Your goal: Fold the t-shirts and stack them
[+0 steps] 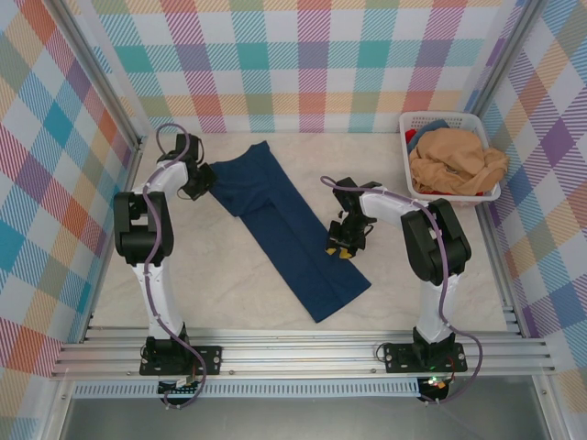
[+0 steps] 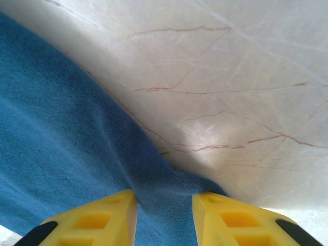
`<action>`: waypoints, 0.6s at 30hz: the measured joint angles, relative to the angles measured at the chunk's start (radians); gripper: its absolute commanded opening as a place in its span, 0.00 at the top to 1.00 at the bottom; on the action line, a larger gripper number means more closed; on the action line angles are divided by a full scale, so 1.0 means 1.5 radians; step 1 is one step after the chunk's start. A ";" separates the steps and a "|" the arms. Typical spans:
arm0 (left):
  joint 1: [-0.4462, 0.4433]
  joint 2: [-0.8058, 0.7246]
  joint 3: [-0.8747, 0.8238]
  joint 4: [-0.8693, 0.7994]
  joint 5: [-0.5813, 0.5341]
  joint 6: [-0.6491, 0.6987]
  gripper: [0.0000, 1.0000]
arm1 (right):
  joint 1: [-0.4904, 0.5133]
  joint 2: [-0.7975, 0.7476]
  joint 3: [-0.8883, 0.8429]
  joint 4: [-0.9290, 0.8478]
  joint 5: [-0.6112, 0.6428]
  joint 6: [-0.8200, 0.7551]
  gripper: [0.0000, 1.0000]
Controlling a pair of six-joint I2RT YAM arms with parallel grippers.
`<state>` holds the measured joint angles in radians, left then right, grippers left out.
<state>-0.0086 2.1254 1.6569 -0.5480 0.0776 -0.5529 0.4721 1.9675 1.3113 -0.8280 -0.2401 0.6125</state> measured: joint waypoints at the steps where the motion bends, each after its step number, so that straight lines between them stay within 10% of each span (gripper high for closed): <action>1: -0.005 0.000 0.004 -0.003 0.005 0.000 1.00 | -0.001 0.000 0.000 0.000 -0.001 0.000 0.66; 18: -0.015 0.073 0.205 -0.023 0.044 -0.008 1.00 | -0.001 0.002 0.004 -0.003 -0.003 0.000 0.66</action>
<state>-0.0315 2.2353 1.9644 -0.5827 0.1432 -0.5644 0.4706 1.9705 1.3170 -0.8318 -0.2443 0.6121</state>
